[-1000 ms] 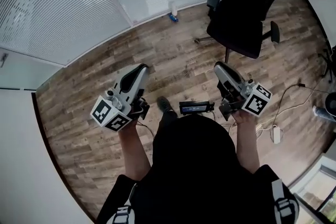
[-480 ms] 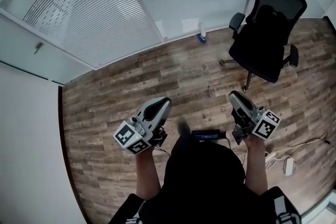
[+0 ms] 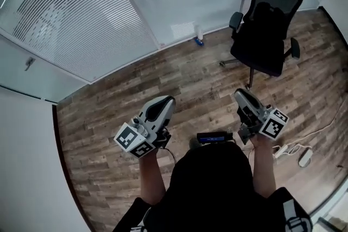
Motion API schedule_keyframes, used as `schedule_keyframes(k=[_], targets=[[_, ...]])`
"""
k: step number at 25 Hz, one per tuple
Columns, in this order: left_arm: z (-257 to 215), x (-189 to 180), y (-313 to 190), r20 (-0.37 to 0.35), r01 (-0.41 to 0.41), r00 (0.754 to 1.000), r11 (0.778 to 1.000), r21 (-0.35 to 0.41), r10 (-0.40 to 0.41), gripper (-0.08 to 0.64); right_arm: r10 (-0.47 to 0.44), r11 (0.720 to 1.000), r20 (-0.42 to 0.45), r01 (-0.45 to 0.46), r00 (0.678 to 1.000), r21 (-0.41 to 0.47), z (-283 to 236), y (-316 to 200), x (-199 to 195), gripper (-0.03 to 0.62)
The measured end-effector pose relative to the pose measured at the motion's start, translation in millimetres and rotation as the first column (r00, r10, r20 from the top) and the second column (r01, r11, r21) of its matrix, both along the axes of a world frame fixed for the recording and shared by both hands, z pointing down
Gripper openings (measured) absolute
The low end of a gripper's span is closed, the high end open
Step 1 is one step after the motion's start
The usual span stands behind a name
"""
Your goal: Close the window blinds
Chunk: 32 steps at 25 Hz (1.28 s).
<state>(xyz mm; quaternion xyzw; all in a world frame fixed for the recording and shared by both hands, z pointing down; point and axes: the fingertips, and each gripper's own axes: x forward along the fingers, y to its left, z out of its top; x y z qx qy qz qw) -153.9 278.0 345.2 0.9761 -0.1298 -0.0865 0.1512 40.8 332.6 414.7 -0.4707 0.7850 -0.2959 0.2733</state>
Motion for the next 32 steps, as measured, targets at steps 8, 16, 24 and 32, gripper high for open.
schedule_keyframes(k=[8, 16, 24, 32], targets=[[20, -14, 0, -0.122, -0.09, 0.99, 0.989, -0.117, 0.076, 0.018, 0.071, 0.992, -0.076, -0.078, 0.995, -0.102, -3, 35, -29, 0.052], [35, -13, 10, -0.169, -0.09, 0.984, 0.981, -0.171, 0.061, 0.015, 0.056, 0.988, -0.127, -0.073, 0.99, -0.137, -5, 47, -33, 0.049], [34, -18, 11, -0.135, -0.035, 0.991, 0.984, -0.174, 0.012, 0.015, -0.037, 0.994, -0.121, 0.024, 0.992, -0.105, -10, 32, -48, 0.049], [27, 16, 45, -0.093, -0.073, 0.994, 0.983, -0.17, 0.058, 0.015, -0.025, 0.997, -0.085, 0.019, 0.996, -0.075, -15, 53, -25, 0.049]])
